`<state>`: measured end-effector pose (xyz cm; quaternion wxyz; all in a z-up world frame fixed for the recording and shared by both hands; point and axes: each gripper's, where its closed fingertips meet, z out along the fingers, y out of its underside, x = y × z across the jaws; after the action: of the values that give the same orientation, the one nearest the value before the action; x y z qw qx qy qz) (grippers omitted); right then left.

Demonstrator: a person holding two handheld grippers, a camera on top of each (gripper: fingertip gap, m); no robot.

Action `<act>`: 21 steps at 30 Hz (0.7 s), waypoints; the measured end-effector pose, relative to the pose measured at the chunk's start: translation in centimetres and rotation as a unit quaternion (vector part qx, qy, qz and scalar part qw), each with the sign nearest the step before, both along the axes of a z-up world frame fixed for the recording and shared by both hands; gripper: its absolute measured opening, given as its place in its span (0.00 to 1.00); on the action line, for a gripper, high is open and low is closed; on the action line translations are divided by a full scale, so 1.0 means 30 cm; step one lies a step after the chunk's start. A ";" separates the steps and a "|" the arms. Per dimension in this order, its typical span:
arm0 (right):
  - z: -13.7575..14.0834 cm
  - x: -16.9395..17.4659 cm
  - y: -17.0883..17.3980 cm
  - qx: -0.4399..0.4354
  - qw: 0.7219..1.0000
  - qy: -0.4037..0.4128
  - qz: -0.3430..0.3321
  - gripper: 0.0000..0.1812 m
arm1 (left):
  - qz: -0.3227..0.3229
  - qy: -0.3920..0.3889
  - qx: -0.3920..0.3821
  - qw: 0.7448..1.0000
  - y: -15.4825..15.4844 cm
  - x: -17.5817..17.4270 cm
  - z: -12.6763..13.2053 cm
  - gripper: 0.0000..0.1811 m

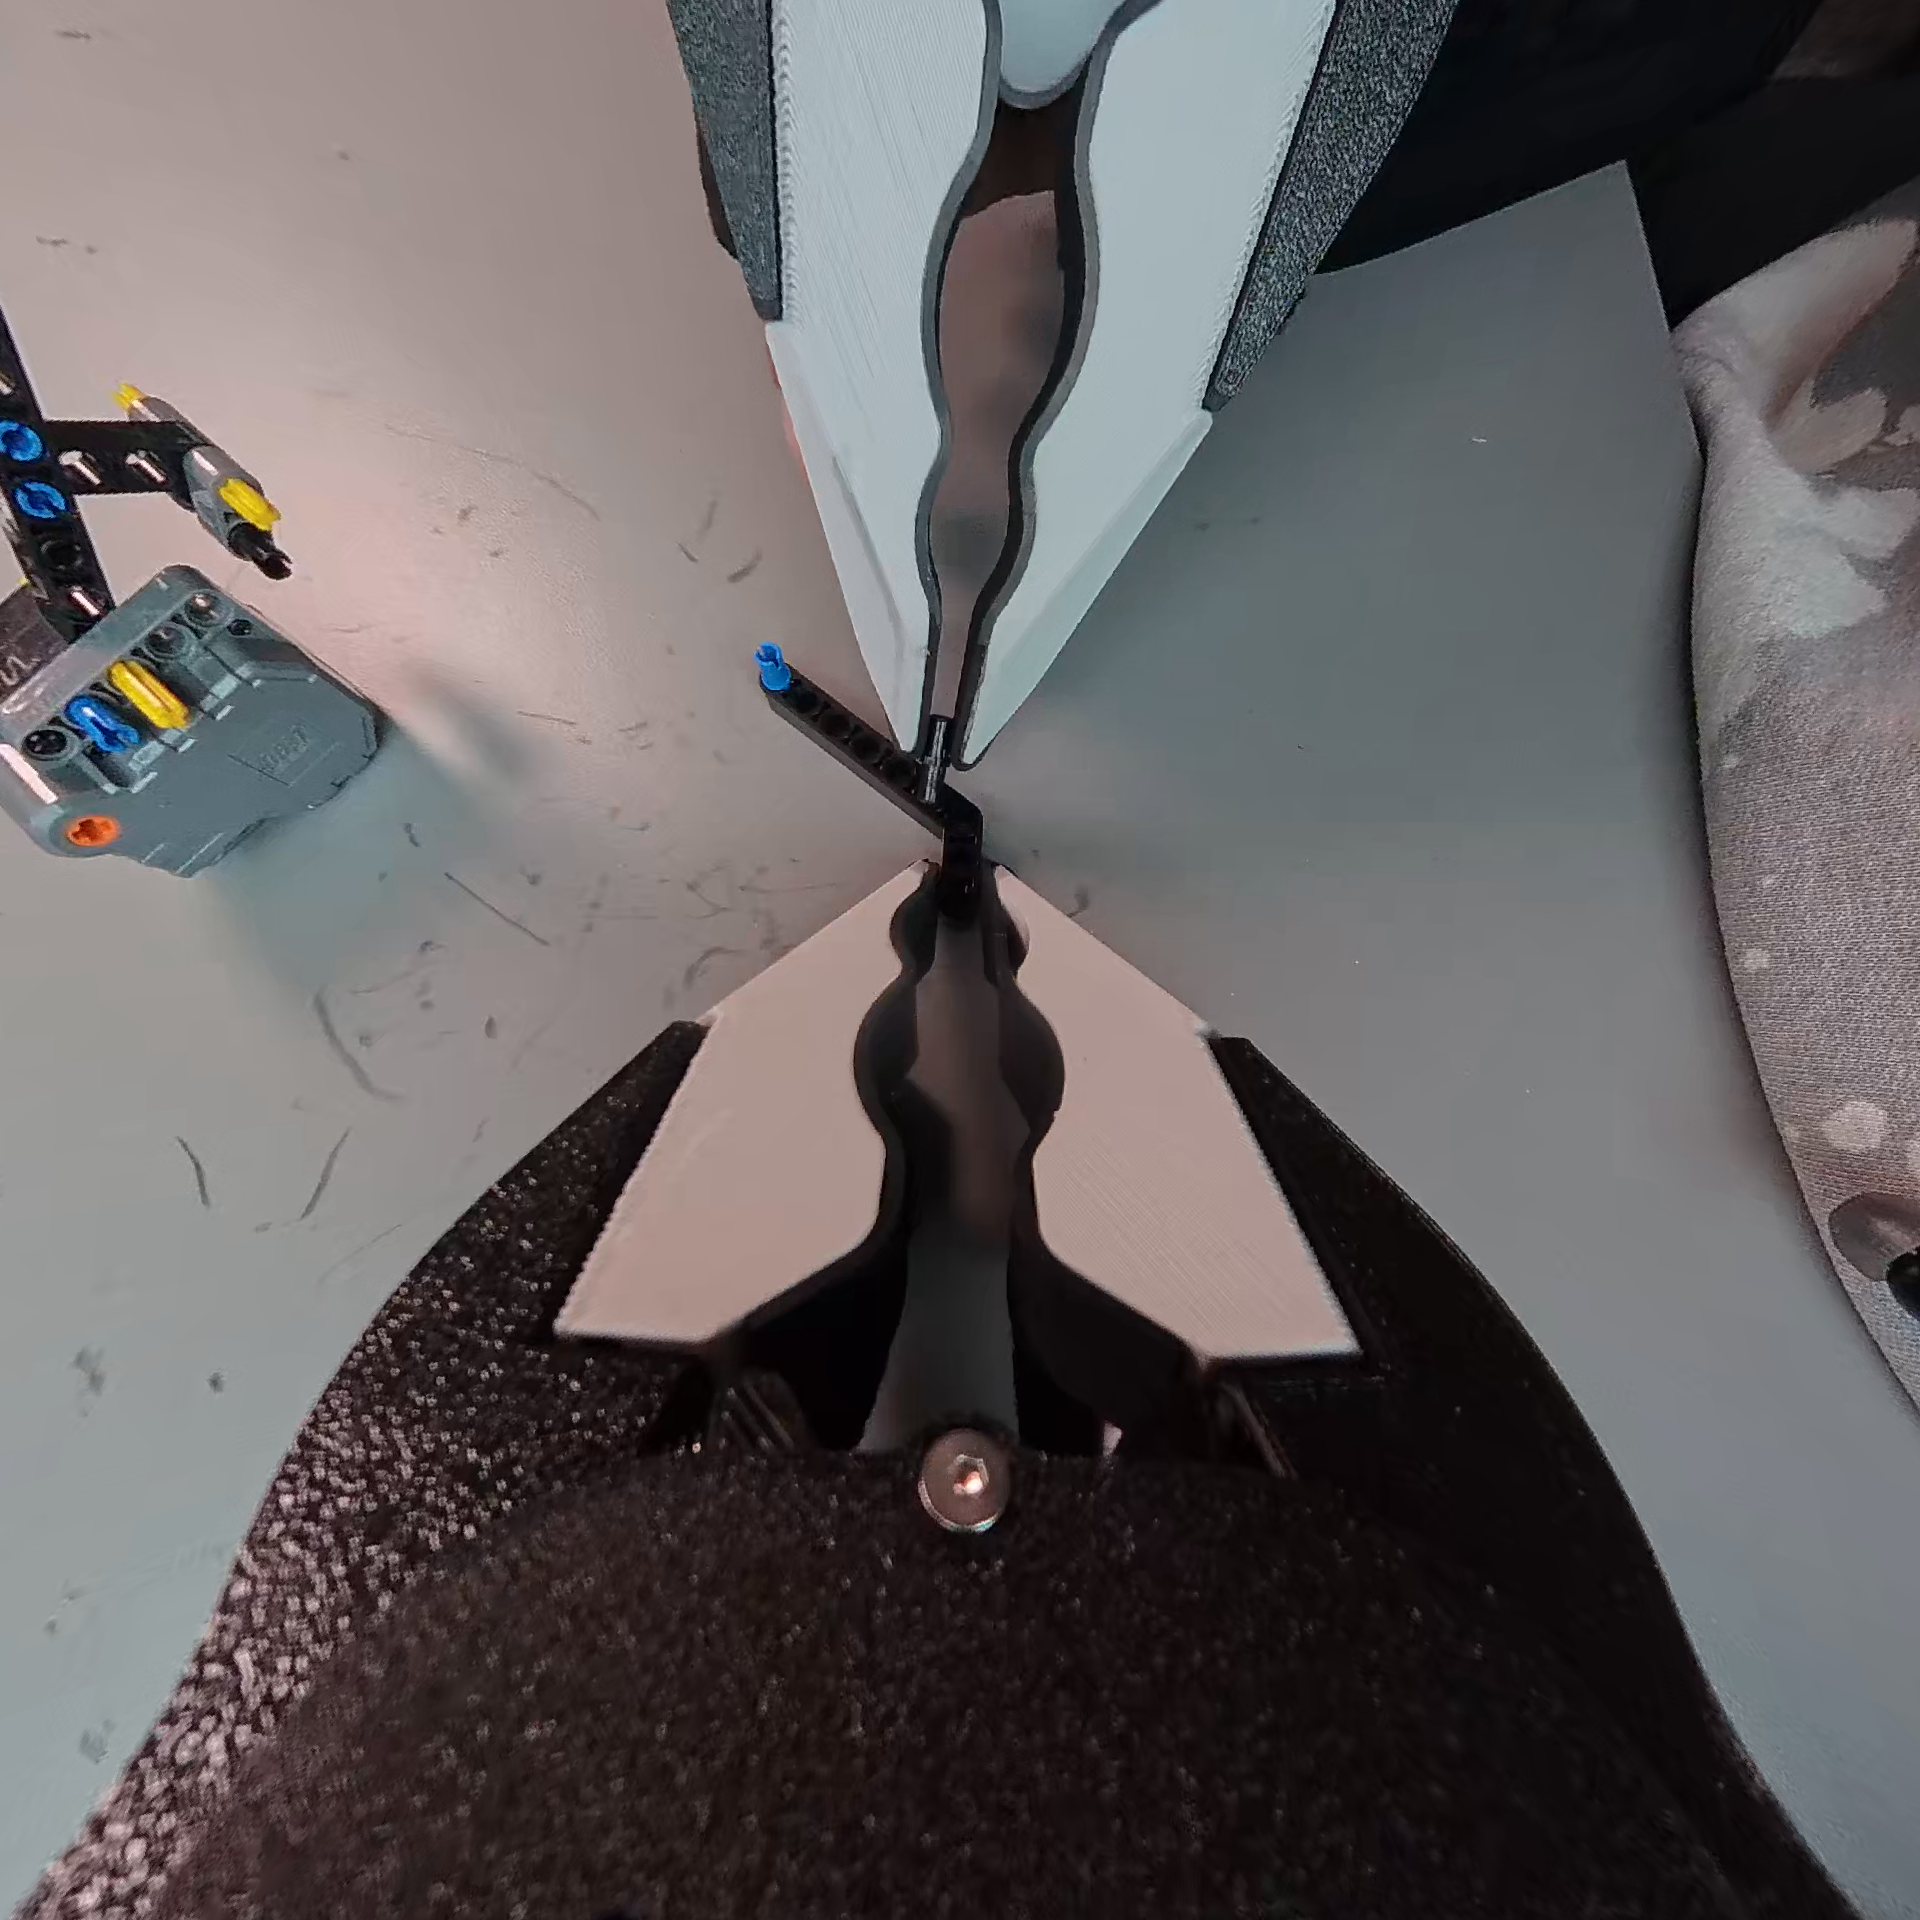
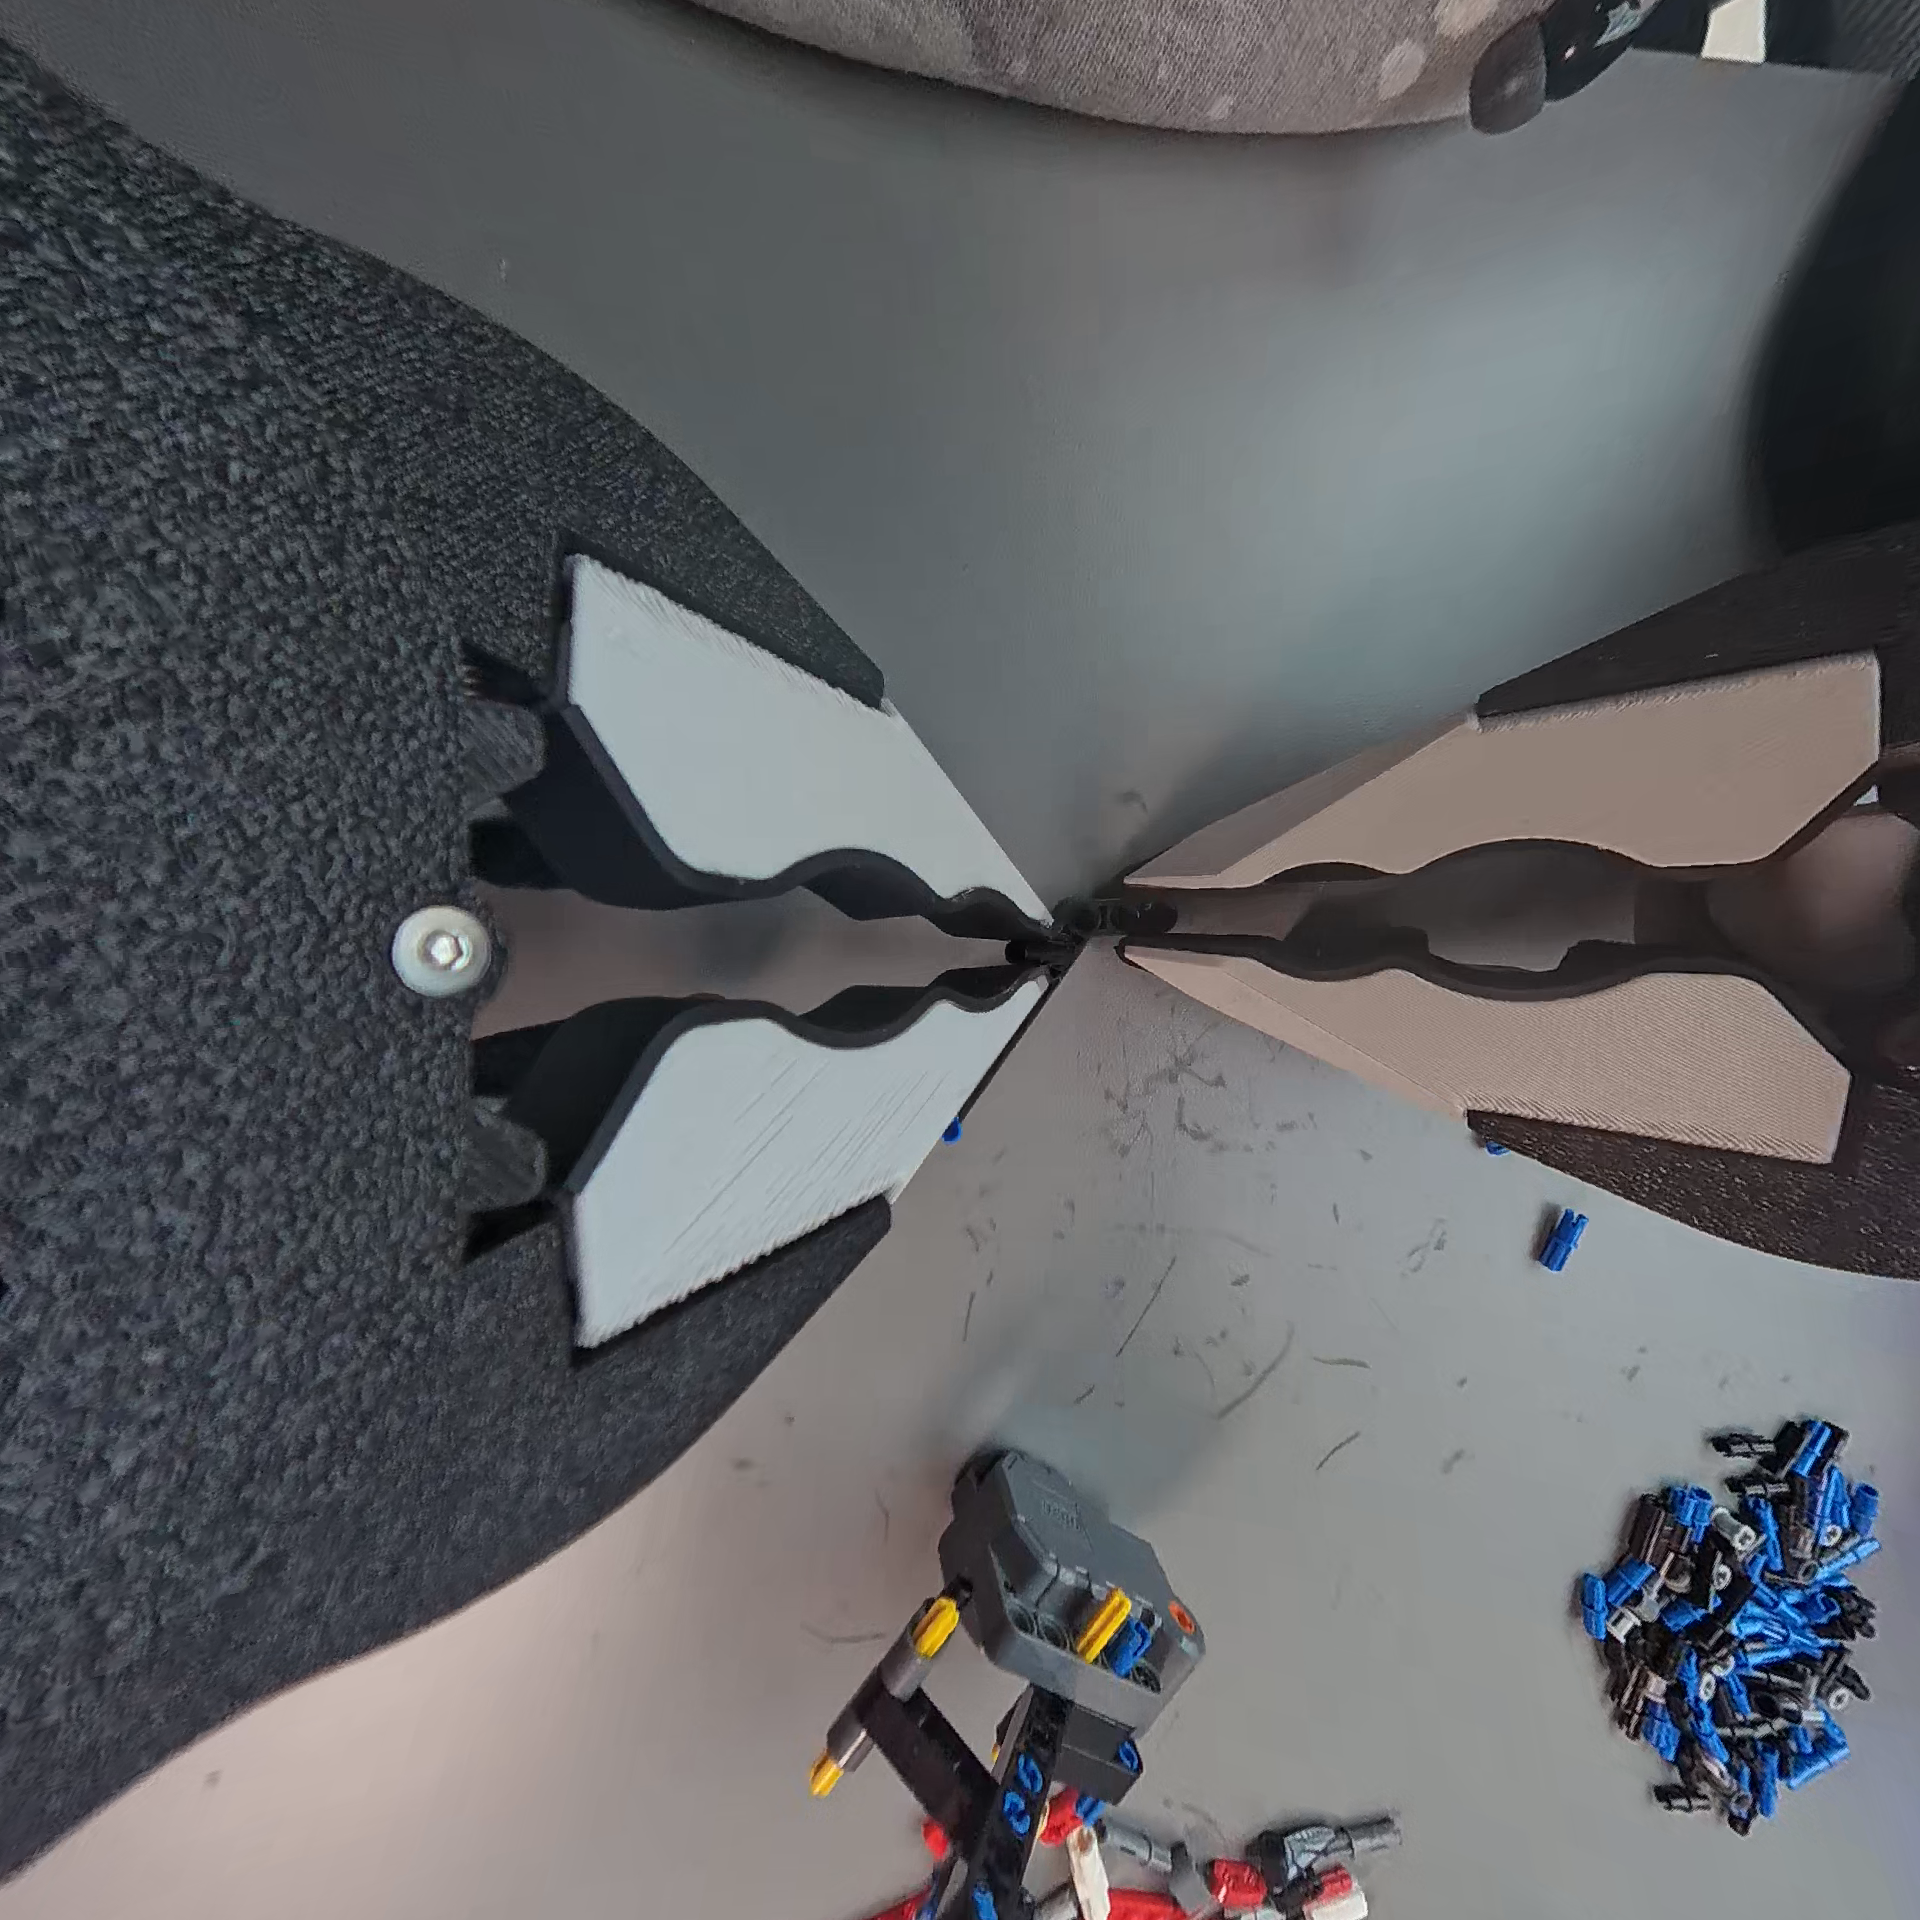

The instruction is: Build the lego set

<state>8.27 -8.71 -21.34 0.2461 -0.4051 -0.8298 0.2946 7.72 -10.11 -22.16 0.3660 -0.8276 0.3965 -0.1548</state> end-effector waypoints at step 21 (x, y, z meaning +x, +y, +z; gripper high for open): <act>-0.005 0.007 0.026 0.241 0.932 -0.153 0.223 0.03 | -0.010 0.011 0.015 1.000 0.003 -0.012 0.000 0.04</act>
<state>8.48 -7.95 -21.51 0.1344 -0.1785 -0.9724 0.0671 7.36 -10.02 -22.16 0.3722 -0.8197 0.4112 -0.1432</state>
